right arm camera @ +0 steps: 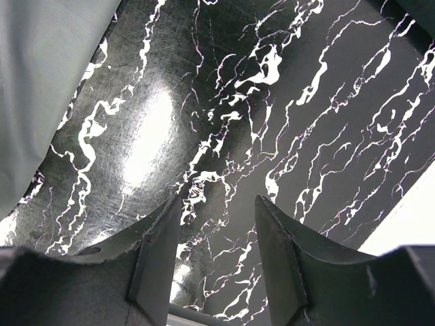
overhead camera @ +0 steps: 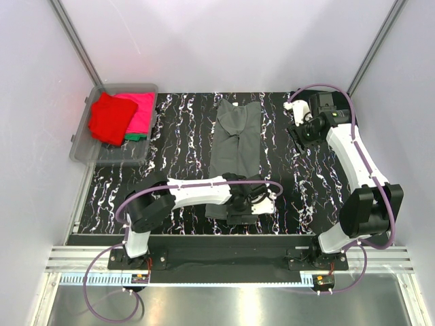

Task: Fold and stack the t-shirts
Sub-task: Fold the tshirt

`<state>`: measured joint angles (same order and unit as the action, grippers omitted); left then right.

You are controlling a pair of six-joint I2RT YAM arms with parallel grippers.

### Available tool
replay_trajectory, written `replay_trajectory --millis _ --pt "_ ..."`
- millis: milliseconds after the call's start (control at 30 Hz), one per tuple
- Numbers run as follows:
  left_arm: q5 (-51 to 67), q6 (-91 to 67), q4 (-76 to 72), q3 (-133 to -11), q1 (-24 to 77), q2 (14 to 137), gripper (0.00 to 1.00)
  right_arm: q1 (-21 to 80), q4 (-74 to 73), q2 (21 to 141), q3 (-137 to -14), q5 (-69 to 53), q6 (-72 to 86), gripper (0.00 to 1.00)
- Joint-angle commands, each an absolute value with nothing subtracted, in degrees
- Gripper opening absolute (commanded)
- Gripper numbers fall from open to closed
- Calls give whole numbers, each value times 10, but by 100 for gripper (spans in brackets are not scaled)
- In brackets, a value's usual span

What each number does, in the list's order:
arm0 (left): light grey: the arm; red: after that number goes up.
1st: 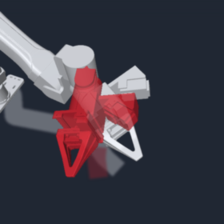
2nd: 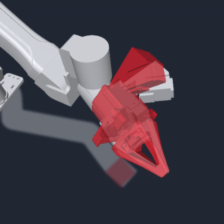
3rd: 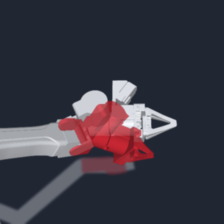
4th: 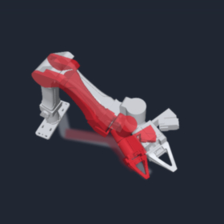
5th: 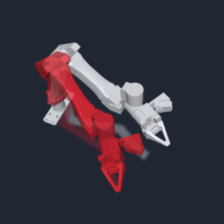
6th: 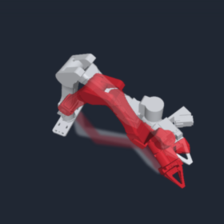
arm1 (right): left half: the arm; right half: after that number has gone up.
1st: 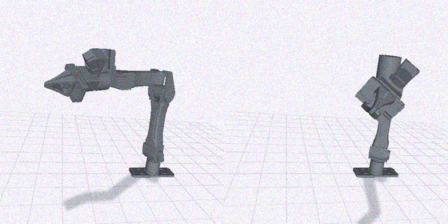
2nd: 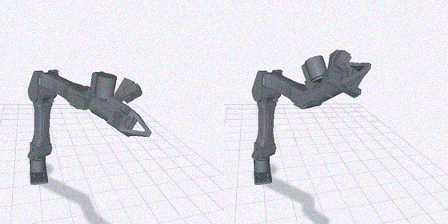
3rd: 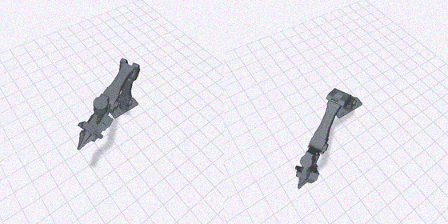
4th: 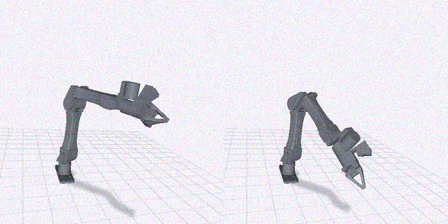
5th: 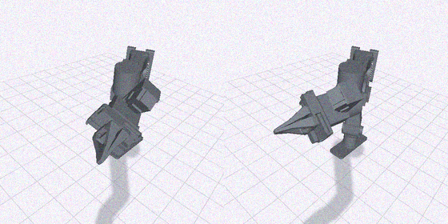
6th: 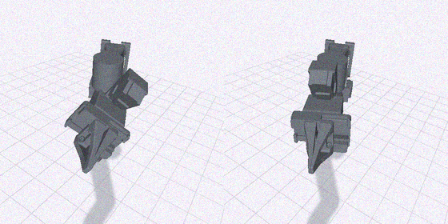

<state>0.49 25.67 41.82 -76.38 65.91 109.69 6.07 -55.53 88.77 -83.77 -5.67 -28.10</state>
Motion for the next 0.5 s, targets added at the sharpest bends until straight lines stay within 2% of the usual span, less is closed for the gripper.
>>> replay_trajectory --millis 0,133,200,233,300,333,467 --pt "27 256 396 -788 658 1112 83 53 -546 873 -846 -66 -282 55" --pt "42 249 377 -778 658 1121 82 50 -546 870 -839 -67 -282 55" --pt "45 245 369 -770 659 1128 75 50 -547 867 -838 -67 -282 55" --pt "47 243 366 -768 659 1131 65 48 -546 867 -837 -67 -283 55" --pt "47 240 363 -762 658 1142 55 47 -545 865 -837 -67 -281 54" --pt "54 239 364 -761 659 1144 40 47 -546 865 -837 -69 -280 54" --pt "55 248 372 -759 660 1138 19 45 -543 863 -832 -71 -280 54"
